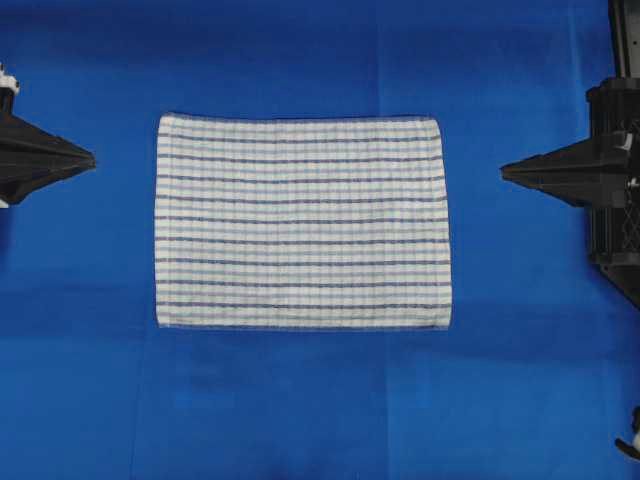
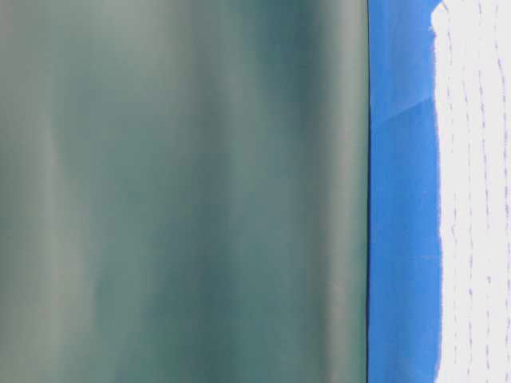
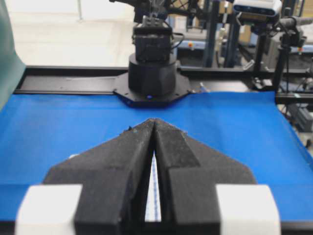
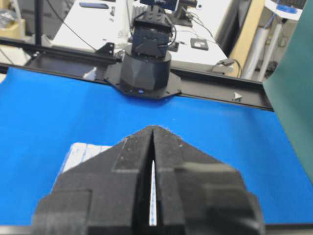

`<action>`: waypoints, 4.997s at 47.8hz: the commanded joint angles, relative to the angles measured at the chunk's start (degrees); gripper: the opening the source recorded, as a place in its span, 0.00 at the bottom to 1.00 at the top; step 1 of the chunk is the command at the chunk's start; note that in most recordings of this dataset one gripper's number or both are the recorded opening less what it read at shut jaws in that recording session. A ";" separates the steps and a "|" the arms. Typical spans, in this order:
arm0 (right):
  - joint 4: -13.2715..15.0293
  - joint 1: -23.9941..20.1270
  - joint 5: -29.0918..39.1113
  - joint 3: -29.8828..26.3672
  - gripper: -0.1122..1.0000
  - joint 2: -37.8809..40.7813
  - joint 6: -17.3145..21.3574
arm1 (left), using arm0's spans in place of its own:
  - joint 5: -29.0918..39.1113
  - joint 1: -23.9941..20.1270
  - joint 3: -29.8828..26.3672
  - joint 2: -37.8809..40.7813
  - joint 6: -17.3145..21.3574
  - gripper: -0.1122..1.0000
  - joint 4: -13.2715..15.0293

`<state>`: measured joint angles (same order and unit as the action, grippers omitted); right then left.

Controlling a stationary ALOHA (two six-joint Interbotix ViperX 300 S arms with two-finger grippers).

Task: Fold the blue towel.
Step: 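Move both grippers to the towel's far corners and grasp them, then pull both far corners toward the near edge, folding the towel in half, then release the corners and lift both grippers away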

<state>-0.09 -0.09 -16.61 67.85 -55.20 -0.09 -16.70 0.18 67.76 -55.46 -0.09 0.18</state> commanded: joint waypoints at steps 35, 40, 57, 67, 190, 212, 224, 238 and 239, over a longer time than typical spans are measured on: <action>-2.81 21.36 6.50 -2.90 0.28 19.95 1.14 | 1.67 -16.70 0.35 15.64 0.26 0.22 1.93; -2.90 23.47 4.66 -2.81 0.51 25.22 1.23 | 1.23 -19.16 0.62 19.60 0.18 0.42 1.93; -5.27 26.72 -5.98 -2.90 0.74 43.59 1.23 | -7.29 -27.16 2.64 34.72 0.26 0.85 1.93; -6.68 26.89 -10.46 -3.52 0.74 52.12 1.14 | -13.36 -27.86 3.25 43.33 0.09 0.84 1.93; -11.78 8.09 6.15 -0.44 0.16 31.38 6.50 | -5.19 -6.06 6.33 26.02 -3.87 0.10 2.29; -17.40 -5.10 7.12 0.26 0.16 27.95 7.29 | -5.98 8.35 5.80 25.49 -9.67 0.10 2.37; -19.16 -8.88 7.03 0.00 0.16 28.92 7.29 | -5.80 10.37 5.10 27.33 -11.34 0.10 2.37; -19.16 -9.40 7.38 -0.26 0.16 29.71 7.29 | -5.62 11.51 4.04 29.88 -11.43 0.10 2.46; -19.25 -9.49 7.38 -0.35 0.16 29.71 7.29 | -5.62 11.78 4.04 29.97 -11.43 0.10 2.37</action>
<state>-19.16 -9.05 -9.05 68.55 -25.40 7.12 -22.06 11.07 72.95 -25.66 -11.43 2.46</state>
